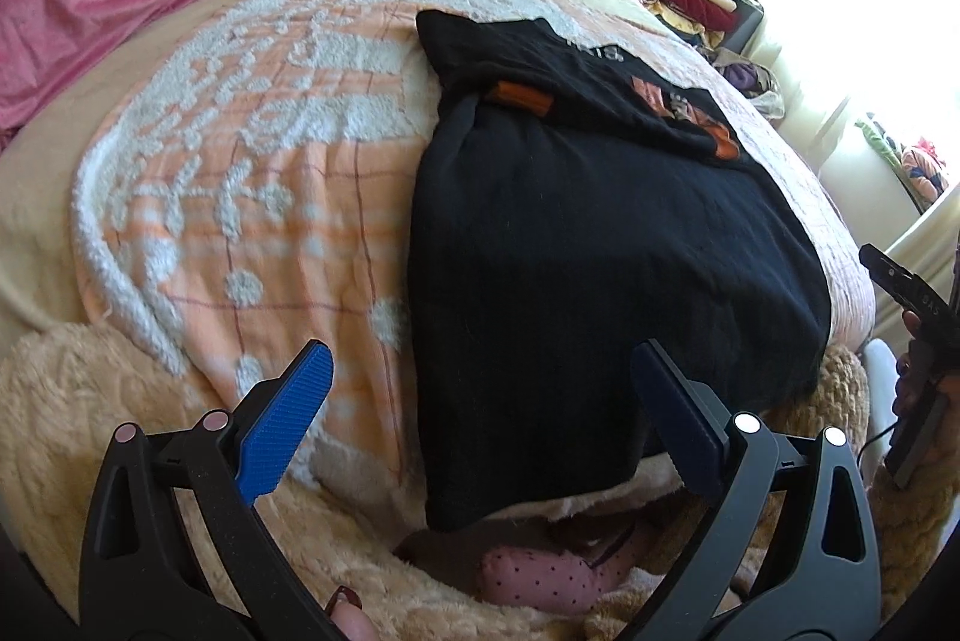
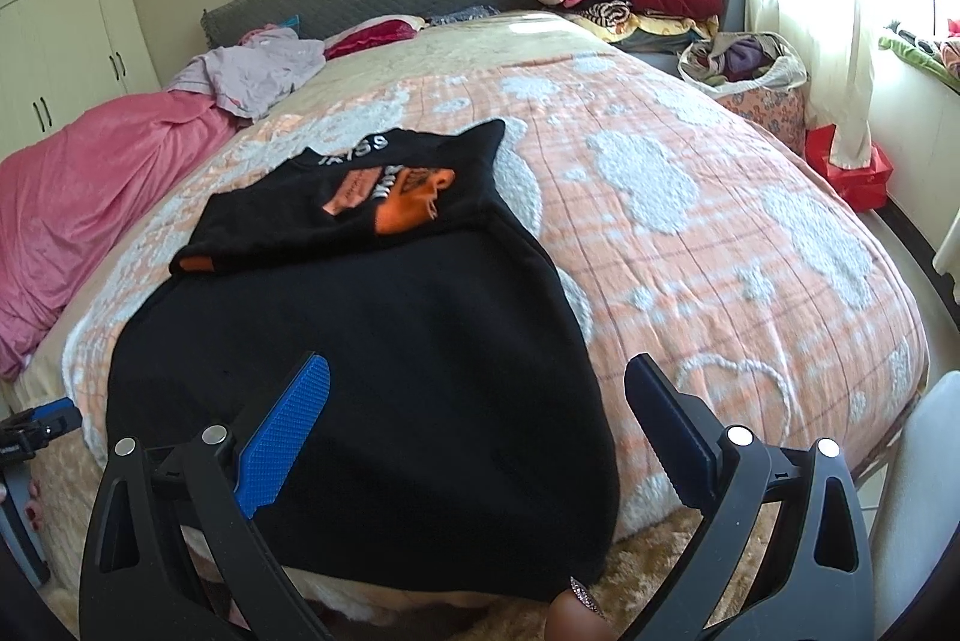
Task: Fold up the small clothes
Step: 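Move both tools down to the black sweatshirt's hem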
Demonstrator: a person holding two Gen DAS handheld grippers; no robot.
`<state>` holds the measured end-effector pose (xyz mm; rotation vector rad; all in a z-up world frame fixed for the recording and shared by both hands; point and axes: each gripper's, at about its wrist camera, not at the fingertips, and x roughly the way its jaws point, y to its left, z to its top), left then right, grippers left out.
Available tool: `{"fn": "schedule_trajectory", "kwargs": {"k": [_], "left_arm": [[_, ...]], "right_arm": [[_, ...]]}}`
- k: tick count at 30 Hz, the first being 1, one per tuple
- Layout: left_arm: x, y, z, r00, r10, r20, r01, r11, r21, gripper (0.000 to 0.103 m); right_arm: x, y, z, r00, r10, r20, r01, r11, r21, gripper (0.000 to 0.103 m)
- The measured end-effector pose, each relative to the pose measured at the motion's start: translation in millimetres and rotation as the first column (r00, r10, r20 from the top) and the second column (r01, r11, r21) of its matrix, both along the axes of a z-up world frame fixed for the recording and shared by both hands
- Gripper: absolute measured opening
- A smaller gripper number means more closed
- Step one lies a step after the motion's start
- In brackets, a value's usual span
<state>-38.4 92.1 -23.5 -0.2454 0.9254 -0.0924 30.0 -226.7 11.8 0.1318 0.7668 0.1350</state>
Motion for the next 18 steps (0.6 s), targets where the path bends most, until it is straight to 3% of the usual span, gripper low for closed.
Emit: {"fn": "schedule_trajectory", "kwargs": {"k": [2, 7, 12, 18], "left_arm": [[-3, -2, -3, 1.000, -0.007, -0.009, 0.007, 1.000, -0.009, 0.093], [-7, -5, -10, 0.999, -0.027, -0.029, 0.025, 0.998, -0.065, 0.081], [-8, -9, -17, 0.998, -0.044, -0.048, 0.041, 0.996, -0.075, 0.064], [-4, -9, -30, 0.996, -0.040, -0.082, 0.032, 0.994, -0.107, 0.062]], "right_arm": [[-3, -3, -4, 1.000, 0.003, -0.009, -0.003, 1.000, 0.001, 0.098], [-11, -11, -10, 1.000, 0.008, -0.026, -0.008, 1.000, -0.005, 0.098], [-17, -18, -15, 0.999, 0.009, -0.041, -0.009, 1.000, -0.008, 0.098], [-23, -29, -23, 0.998, 0.014, -0.065, -0.014, 1.000, -0.004, 0.098]]}}
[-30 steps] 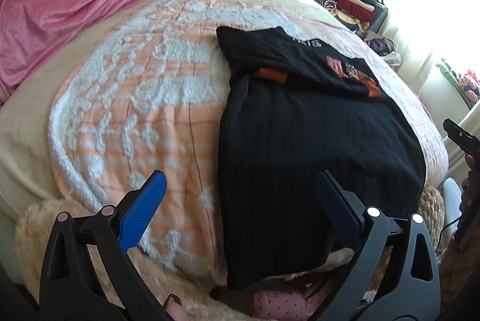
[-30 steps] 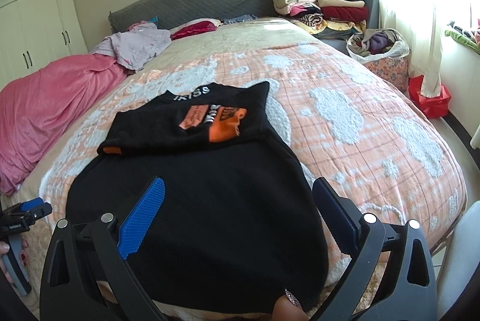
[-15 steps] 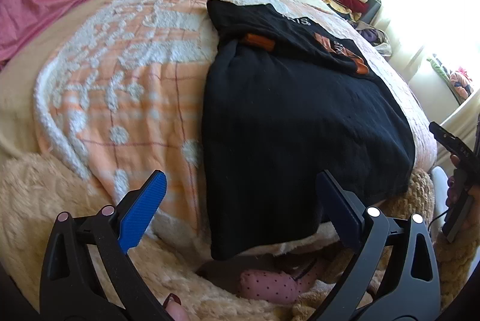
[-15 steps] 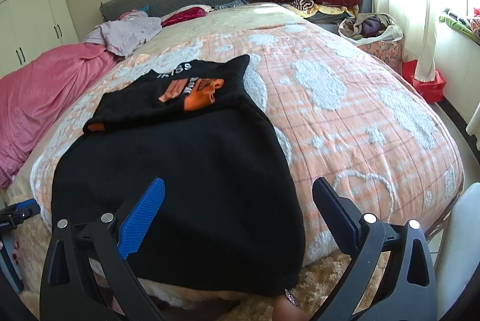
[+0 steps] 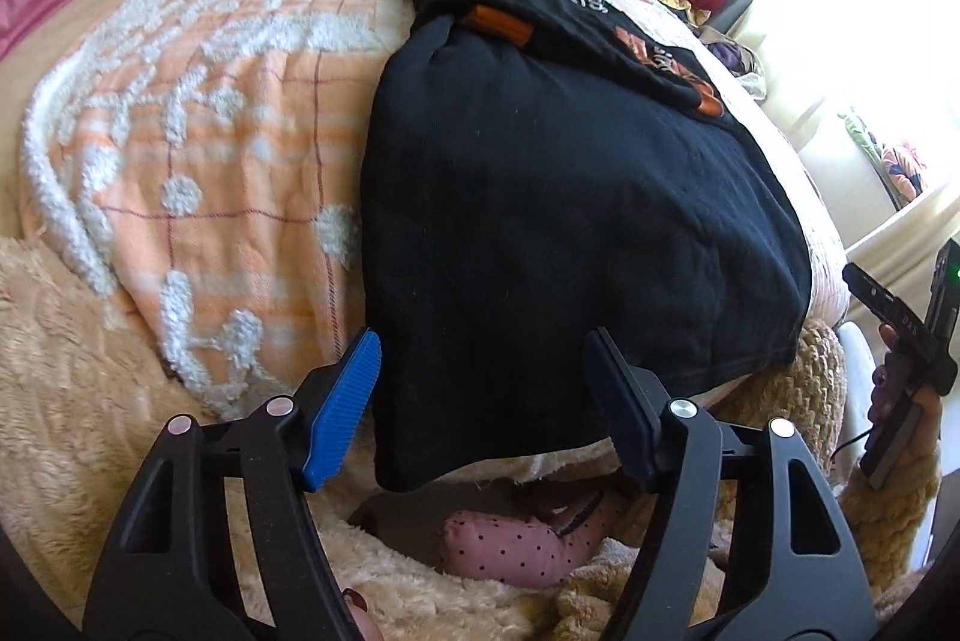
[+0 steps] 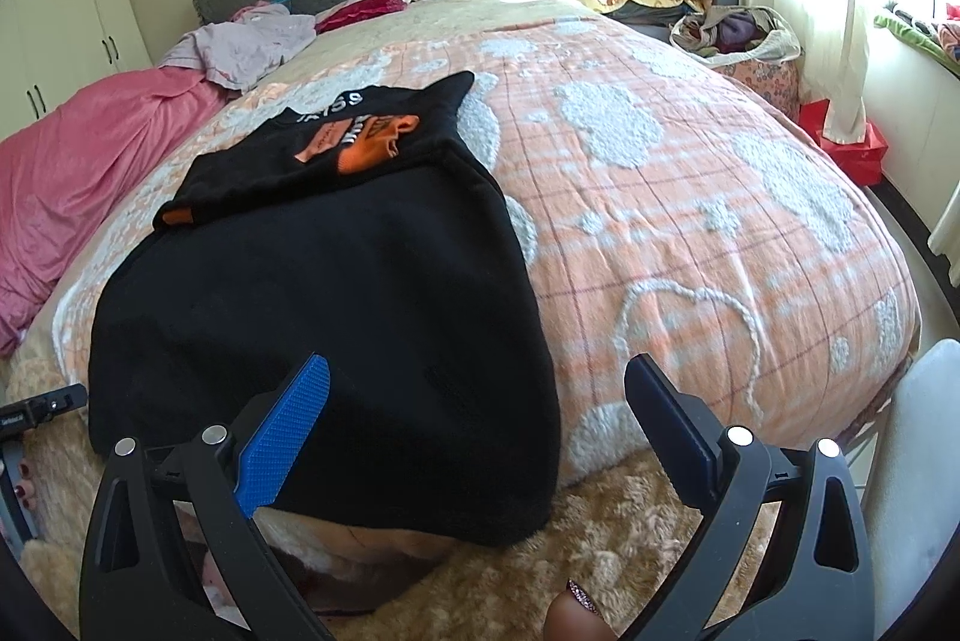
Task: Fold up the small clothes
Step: 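Move both tools down to the black sweatshirt's hem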
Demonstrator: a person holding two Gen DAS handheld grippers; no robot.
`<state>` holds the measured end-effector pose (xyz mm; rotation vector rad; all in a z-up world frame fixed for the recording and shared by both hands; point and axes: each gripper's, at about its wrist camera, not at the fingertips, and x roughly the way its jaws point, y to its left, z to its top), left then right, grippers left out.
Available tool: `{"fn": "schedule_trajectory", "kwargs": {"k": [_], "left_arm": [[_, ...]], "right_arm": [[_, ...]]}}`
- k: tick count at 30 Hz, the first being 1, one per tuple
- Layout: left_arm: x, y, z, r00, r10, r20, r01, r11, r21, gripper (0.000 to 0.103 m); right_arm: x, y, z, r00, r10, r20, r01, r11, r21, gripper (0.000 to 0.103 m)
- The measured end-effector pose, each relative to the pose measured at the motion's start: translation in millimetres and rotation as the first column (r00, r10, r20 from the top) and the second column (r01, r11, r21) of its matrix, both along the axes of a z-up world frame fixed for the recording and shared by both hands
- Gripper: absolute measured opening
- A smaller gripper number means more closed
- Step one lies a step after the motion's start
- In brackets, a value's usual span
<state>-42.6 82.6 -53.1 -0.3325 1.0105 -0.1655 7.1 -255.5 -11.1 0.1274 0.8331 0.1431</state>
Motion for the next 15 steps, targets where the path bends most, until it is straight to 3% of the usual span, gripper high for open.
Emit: {"fn": "schedule_trajectory", "kwargs": {"k": [13, 15], "left_arm": [[7, 3, -21, 0.998, 0.023, -0.062, -0.023, 1.000, 0.008, 0.063], [8, 3, -22, 0.998, 0.023, -0.062, -0.022, 1.000, 0.012, 0.061]], "right_arm": [[-7, -16, -38, 0.994, 0.043, -0.102, -0.039, 0.998, 0.042, 0.097], [-5, -15, -43, 0.991, 0.061, -0.118, -0.055, 0.997, 0.055, 0.087]]}}
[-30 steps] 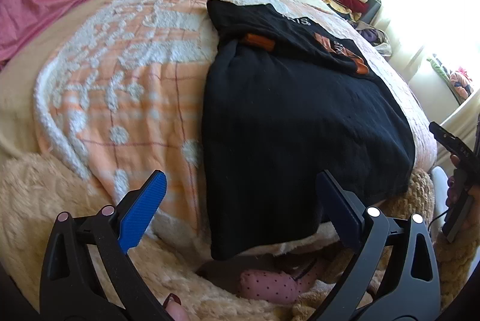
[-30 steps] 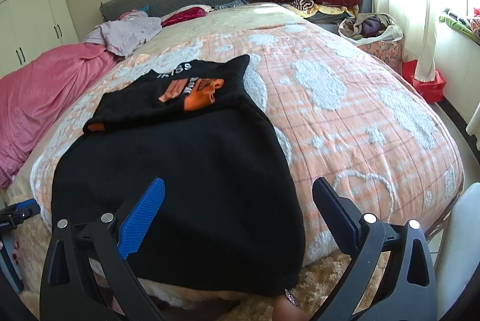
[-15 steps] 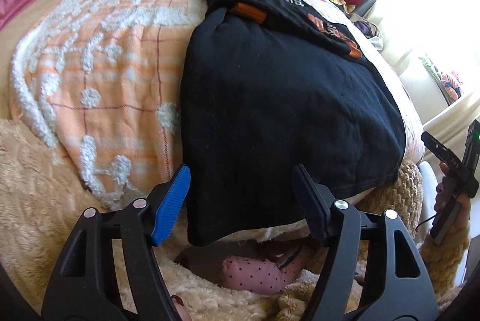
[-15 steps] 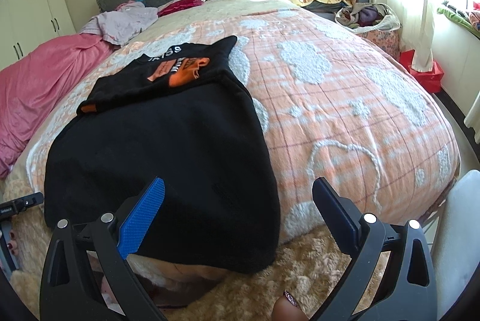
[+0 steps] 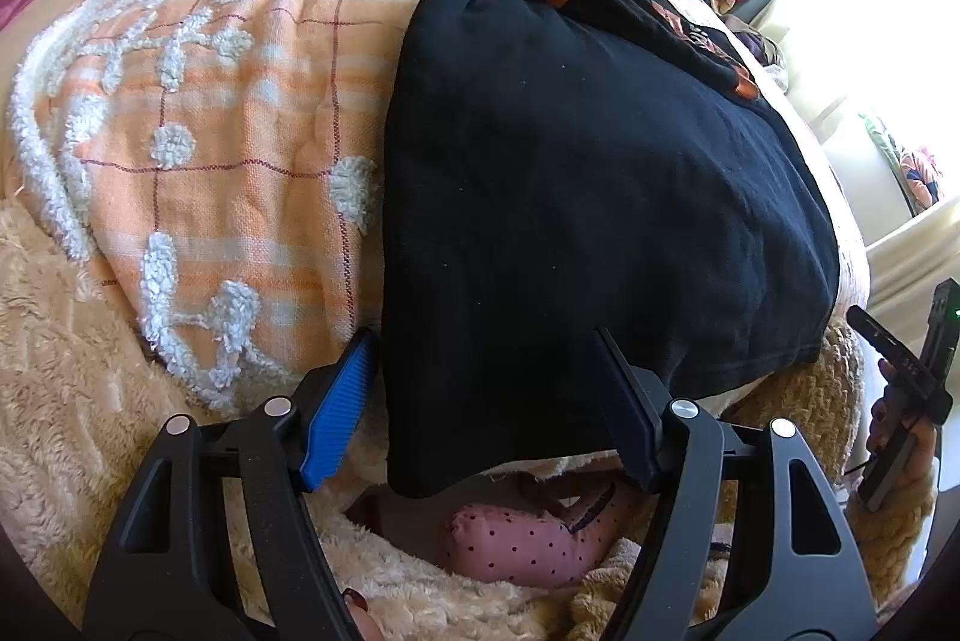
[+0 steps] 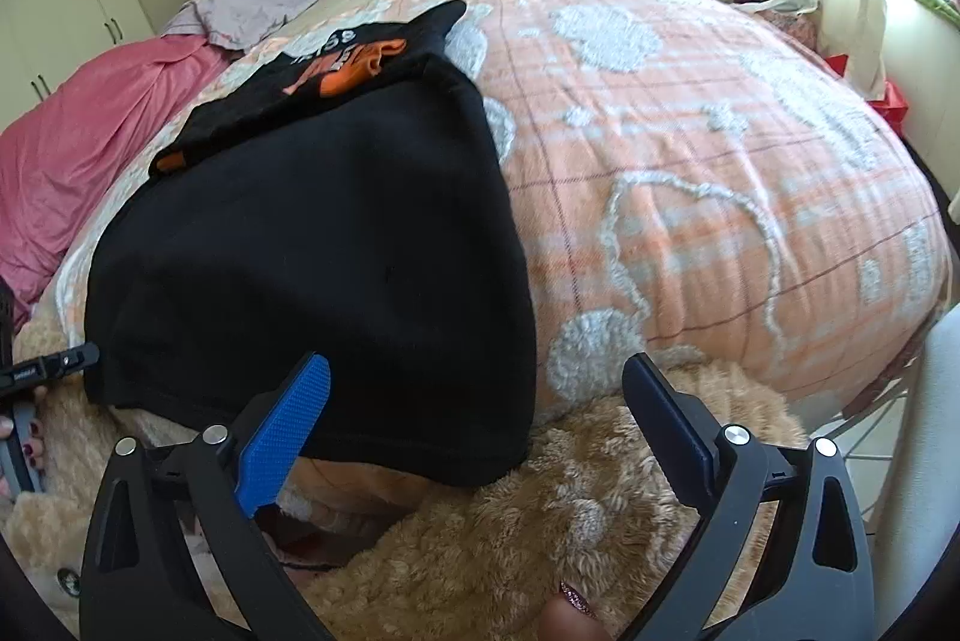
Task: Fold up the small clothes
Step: 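Move both tools down to the black sweatshirt's hem, then close both tools on the sweatshirt hem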
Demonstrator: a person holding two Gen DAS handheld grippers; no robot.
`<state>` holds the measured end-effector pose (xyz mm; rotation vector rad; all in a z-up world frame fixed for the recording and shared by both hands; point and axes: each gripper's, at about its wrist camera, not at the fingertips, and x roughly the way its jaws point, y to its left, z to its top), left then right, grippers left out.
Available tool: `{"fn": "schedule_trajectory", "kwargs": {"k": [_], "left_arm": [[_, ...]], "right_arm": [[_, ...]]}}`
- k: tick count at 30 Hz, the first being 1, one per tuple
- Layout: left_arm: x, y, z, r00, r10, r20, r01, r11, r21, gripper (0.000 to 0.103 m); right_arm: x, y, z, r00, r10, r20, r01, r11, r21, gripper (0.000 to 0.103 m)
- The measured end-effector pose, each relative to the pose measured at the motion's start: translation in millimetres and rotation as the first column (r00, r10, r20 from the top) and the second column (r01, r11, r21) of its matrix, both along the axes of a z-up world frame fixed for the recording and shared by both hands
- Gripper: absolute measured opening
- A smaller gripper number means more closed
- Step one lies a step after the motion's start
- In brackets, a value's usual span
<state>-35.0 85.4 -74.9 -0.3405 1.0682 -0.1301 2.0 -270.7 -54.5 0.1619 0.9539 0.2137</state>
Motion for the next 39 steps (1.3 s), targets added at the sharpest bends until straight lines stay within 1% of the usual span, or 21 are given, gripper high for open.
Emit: {"fn": "schedule_trajectory", "kwargs": {"k": [1, 3, 5, 7, 10, 11, 12, 13, 14, 17, 19, 21, 23, 27, 28, 29, 31, 34, 35, 37, 39], "left_arm": [[0, 0, 0, 1.000, 0.000, -0.001, 0.000, 1.000, 0.006, 0.060], [0, -1, -1, 1.000, -0.002, -0.001, 0.002, 1.000, 0.019, 0.057], [0, -1, -2, 1.000, -0.002, -0.001, 0.002, 1.000, 0.020, 0.057], [1, 0, -2, 1.000, -0.003, -0.003, 0.003, 1.000, 0.018, 0.057], [3, 0, -3, 1.000, -0.004, -0.007, 0.004, 1.000, 0.015, 0.058], [3, -1, -3, 1.000, -0.005, -0.008, 0.005, 1.000, 0.015, 0.060], [4, -1, -3, 1.000, -0.006, -0.008, 0.006, 1.000, 0.012, 0.061], [4, -2, -3, 1.000, -0.008, -0.008, 0.008, 1.000, 0.011, 0.063], [5, -2, -4, 1.000, -0.009, -0.007, 0.009, 1.000, 0.010, 0.064], [5, -4, -4, 1.000, -0.013, -0.006, 0.014, 1.000, 0.015, 0.066], [5, -4, -5, 1.000, -0.016, -0.005, 0.016, 1.000, 0.016, 0.066], [5, -4, -6, 1.000, -0.017, -0.003, 0.017, 1.000, 0.014, 0.066], [5, -4, -5, 1.000, -0.014, -0.002, 0.015, 1.000, 0.019, 0.064], [4, -3, -4, 1.000, -0.002, -0.003, 0.002, 0.999, 0.042, 0.052], [4, -3, -4, 1.000, 0.003, -0.003, -0.003, 0.999, 0.046, 0.048], [4, -2, -4, 1.000, 0.008, -0.002, -0.008, 0.999, 0.050, 0.040], [3, 0, -2, 1.000, 0.013, 0.002, -0.013, 0.999, 0.049, 0.033], [1, 0, 1, 1.000, 0.008, 0.011, -0.009, 0.999, 0.047, 0.020], [0, 0, 3, 1.000, 0.003, 0.015, -0.003, 0.999, 0.041, 0.012], [-2, -3, 7, 1.000, -0.003, 0.024, 0.002, 0.998, 0.058, 0.011], [-3, -4, 7, 1.000, -0.010, 0.022, 0.009, 0.998, 0.056, 0.013]], "right_arm": [[2, 0, -3, 1.000, 0.009, -0.010, -0.009, 1.000, 0.008, 0.077], [4, 0, -7, 1.000, 0.019, -0.023, -0.019, 1.000, 0.018, 0.073], [8, -1, -12, 0.999, 0.030, -0.036, -0.029, 0.999, 0.027, 0.062], [12, -3, -17, 0.998, 0.037, -0.048, -0.036, 0.999, 0.032, 0.057], [14, -6, -22, 0.998, 0.047, -0.043, -0.045, 0.997, 0.061, 0.056], [15, -6, -22, 0.998, 0.054, -0.040, -0.052, 0.997, 0.061, 0.052], [14, -5, -21, 0.996, 0.077, -0.037, -0.074, 0.994, 0.076, 0.047], [13, -4, -20, 0.995, 0.095, -0.035, -0.091, 0.990, 0.104, 0.031], [12, -4, -18, 0.994, 0.104, -0.030, -0.100, 0.988, 0.118, 0.024], [9, -3, -15, 0.992, 0.125, -0.020, -0.121, 0.985, 0.123, 0.017], [9, -4, -16, 0.992, 0.127, -0.018, -0.124, 0.983, 0.133, 0.017], [9, -5, -19, 0.991, 0.134, -0.026, -0.129, 0.984, 0.122, 0.020], [10, -4, -22, 0.989, 0.139, -0.042, -0.134, 0.985, 0.113, 0.027], [10, 1, -27, 0.987, 0.158, -0.039, -0.154, 0.984, 0.087, 0.030], [10, 1, -26, 0.987, 0.159, -0.038, -0.155, 0.984, 0.084, 0.029], [9, 2, -25, 0.986, 0.163, -0.033, -0.159, 0.984, 0.085, 0.021], [6, 3, -21, 0.984, 0.176, -0.015, -0.174, 0.981, 0.086, 0.011], [1, 4, -10, 0.982, 0.187, 0.028, -0.189, 0.978, 0.093, 0.010], [1, 4, -8, 0.983, 0.184, 0.030, -0.186, 0.978, 0.094, 0.010], [1, 5, -9, 0.981, 0.194, 0.020, -0.195, 0.978, 0.081, 0.010], [3, 6, -13, 0.982, 0.189, -0.003, -0.189, 0.980, 0.055, 0.014]]}}
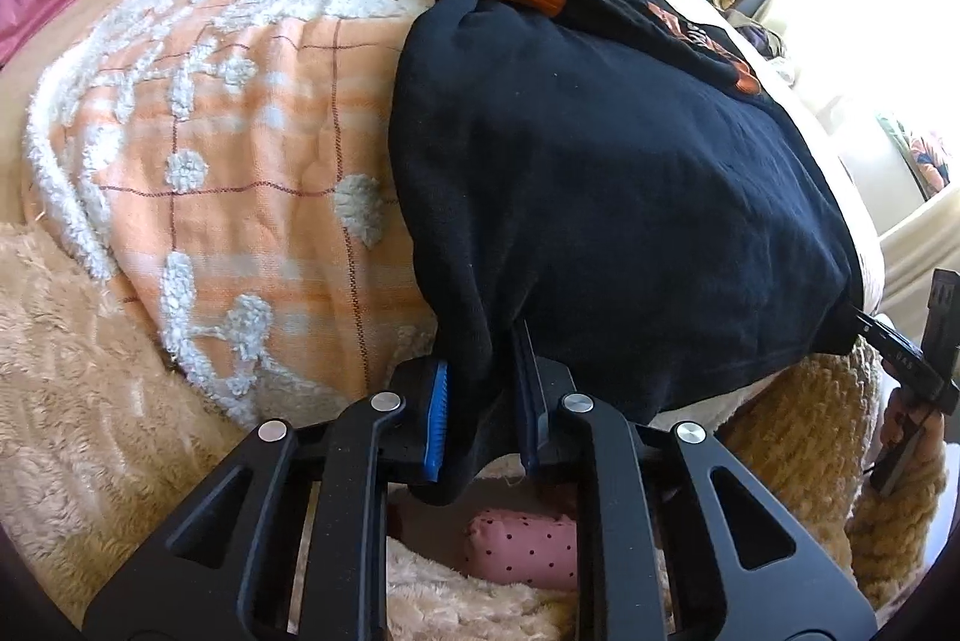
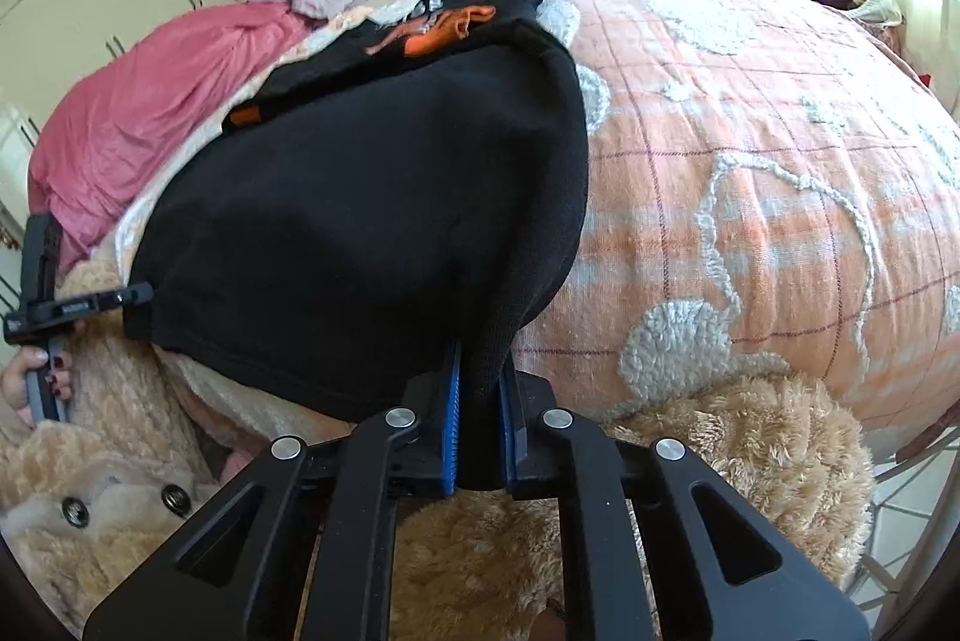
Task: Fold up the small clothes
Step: 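Close both tools on the sweatshirt hem, then lift the hem with both tools and fold it toward the collar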
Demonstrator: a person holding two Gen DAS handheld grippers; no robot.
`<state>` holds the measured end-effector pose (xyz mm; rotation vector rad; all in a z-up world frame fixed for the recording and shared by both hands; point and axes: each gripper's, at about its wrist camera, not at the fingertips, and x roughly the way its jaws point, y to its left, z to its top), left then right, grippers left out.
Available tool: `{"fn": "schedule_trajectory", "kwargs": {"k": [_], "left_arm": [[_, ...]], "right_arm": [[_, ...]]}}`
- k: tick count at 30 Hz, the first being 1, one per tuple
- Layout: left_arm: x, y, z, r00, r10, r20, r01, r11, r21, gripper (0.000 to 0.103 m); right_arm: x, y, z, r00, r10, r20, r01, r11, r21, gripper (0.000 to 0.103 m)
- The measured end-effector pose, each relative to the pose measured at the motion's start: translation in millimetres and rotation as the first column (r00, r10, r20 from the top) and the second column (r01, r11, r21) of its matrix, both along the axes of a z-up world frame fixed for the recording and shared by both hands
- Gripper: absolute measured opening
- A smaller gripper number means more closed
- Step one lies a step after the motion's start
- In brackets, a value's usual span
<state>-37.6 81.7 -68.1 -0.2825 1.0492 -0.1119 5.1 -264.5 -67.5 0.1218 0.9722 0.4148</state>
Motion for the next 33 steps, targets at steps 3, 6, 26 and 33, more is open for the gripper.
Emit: {"fn": "schedule_trajectory", "kwargs": {"k": [3, 6, 26, 33], "left_arm": [[2, 1, -6, 1.000, -0.001, -0.016, 0.001, 1.000, -0.028, 0.020], [1, -1, -7, 1.000, -0.008, -0.016, 0.007, 1.000, -0.026, 0.021], [-12, 15, 56, 0.987, 0.016, 0.162, -0.002, 0.996, -0.089, 0.003], [-6, 17, 75, 0.975, 0.031, 0.222, -0.010, 0.995, -0.099, 0.003]], "right_arm": [[4, -1, -11, 0.999, -0.019, -0.048, 0.018, 1.000, -0.022, 0.029], [3, 3, -13, 0.999, -0.011, -0.045, 0.010, 1.000, -0.022, 0.034], [-10, -17, 62, 0.983, -0.069, 0.172, 0.028, 0.973, 0.230, 0.009], [-4, -11, 82, 0.973, -0.089, 0.212, 0.040, 0.973, 0.227, 0.009]]}}
